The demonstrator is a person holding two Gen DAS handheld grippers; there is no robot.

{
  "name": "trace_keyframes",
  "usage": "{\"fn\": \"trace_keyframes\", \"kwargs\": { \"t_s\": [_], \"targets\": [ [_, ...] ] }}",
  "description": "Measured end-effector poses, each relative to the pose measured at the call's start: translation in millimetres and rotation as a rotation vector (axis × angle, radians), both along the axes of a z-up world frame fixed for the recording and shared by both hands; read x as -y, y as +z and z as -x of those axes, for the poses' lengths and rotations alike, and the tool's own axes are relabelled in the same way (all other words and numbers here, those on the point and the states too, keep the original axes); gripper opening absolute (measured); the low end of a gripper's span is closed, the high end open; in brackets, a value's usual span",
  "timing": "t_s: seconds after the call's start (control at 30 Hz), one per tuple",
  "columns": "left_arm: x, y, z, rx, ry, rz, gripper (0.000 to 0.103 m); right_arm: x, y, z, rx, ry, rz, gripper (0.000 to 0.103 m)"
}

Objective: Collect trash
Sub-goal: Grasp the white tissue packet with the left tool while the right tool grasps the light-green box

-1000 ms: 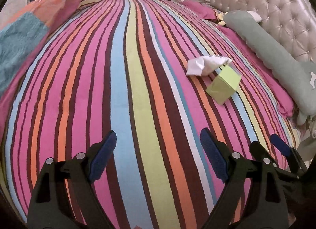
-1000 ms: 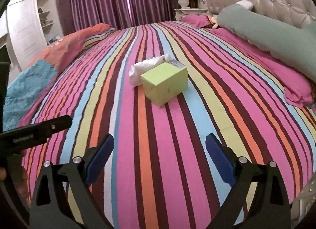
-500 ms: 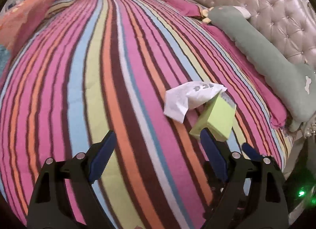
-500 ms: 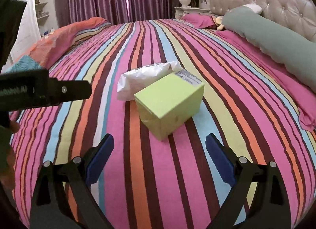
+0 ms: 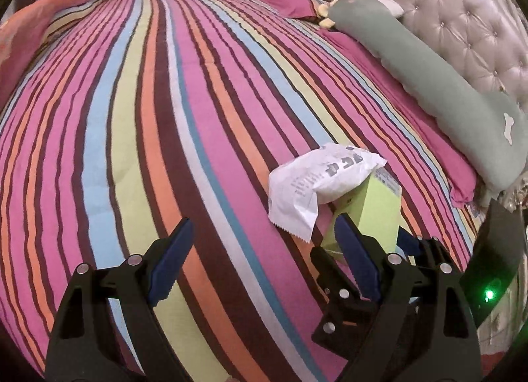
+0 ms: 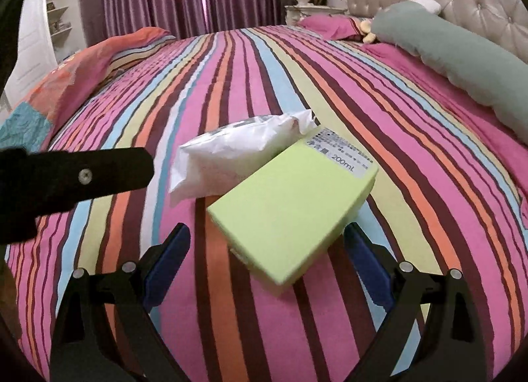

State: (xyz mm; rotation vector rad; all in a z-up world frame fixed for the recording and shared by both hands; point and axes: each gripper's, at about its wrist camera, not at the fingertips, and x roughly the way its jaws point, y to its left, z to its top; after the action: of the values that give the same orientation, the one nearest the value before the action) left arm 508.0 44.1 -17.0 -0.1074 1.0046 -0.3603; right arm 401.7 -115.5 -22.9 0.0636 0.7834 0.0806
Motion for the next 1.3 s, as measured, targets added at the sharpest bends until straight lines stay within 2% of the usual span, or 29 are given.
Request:
{"fn": "trace_keyframes", "kwargs": {
  "t_s": [0.3, 0.57, 0.73, 0.9, 0.93, 0.97, 1.03, 1.2, 1.3],
  "targets": [
    [20, -3, -16, 0.002, -0.097, -0.032, 0.084, 22, -1, -14, -0.007, -0.012, -0.012, 0.09],
    [52, -11, -13, 0.024, -0.202, -0.129, 0.084, 57, -3, -12, -0.009, -0.017, -0.005, 0.09],
    [76, -21, -17, 0.048, -0.236, -0.234, 0.084, 77, -5, -14, -0.023, -0.04, -0.016, 0.09],
    [86, -28, -26, 0.05, -0.223, -0.224, 0.084, 94, -12, -20, -0.064, -0.071, -0.069, 0.09],
    [88, -31, -29, 0.034, -0.222, -0.228, 0.084, 95, -13, -21, -0.062, -0.075, -0.061, 0.09],
    [90, -35, -31, 0.022, -0.226, -0.238, 0.084, 93, -14, -22, -0.055, -0.091, -0.007, 0.09],
    [93, -42, -36, 0.006, -0.226, -0.27, 0.084, 95, -13, -23, -0.049, -0.096, 0.0, 0.089],
    [86, -39, -41, 0.034, -0.181, -0.204, 0.084, 100, -12, -26, -0.037, -0.069, -0.03, 0.089],
    [91, -39, -41, 0.063, -0.225, -0.237, 0.084, 94, -9, -29, -0.022, -0.03, 0.025, 0.089]
  ]
}}
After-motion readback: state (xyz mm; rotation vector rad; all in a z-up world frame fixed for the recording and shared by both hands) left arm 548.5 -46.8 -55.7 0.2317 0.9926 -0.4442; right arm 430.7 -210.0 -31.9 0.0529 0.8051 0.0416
